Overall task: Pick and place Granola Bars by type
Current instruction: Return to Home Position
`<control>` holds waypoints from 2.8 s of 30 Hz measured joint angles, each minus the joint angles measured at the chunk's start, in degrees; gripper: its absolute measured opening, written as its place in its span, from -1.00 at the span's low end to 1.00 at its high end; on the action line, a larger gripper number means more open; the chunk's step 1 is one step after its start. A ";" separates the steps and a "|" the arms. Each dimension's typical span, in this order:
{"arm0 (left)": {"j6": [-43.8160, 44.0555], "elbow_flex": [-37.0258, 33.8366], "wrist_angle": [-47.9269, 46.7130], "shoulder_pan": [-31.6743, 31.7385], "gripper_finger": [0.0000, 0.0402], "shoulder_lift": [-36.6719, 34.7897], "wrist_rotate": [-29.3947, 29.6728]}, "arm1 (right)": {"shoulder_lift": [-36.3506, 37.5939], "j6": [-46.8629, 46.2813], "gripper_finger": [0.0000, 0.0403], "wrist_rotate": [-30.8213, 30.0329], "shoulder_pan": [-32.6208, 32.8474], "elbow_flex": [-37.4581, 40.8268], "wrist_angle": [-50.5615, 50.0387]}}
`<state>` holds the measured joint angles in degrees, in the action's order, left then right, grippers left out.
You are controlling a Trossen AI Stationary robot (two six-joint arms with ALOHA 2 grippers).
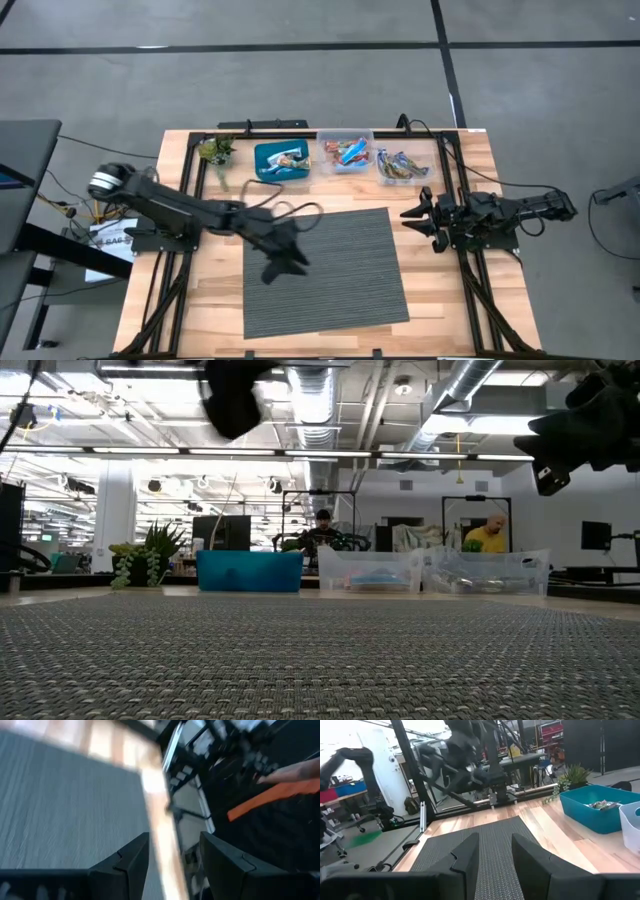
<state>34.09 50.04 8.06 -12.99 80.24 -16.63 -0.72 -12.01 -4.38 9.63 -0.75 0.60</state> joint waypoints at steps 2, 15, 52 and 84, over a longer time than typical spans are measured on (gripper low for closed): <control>0.36 -7.37 0.64 -0.60 -0.18 -5.49 0.76 | -0.01 0.00 -0.47 0.00 0.00 0.00 -0.09; -1.48 -36.45 9.55 -6.89 -0.18 -33.06 2.93 | -0.01 0.00 -0.47 0.02 0.00 -0.02 -0.13; -15.87 -49.50 6.25 -7.38 -0.18 -68.27 12.51 | -0.01 -0.01 -0.47 0.07 0.00 -0.02 -0.16; -17.05 -49.61 -5.58 -7.39 -0.18 -79.71 20.09 | -0.01 -0.02 -0.47 0.09 -0.01 -0.02 -0.15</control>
<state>17.04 0.43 2.48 -20.38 0.54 3.46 -0.73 -12.03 -4.29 9.62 -0.78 0.45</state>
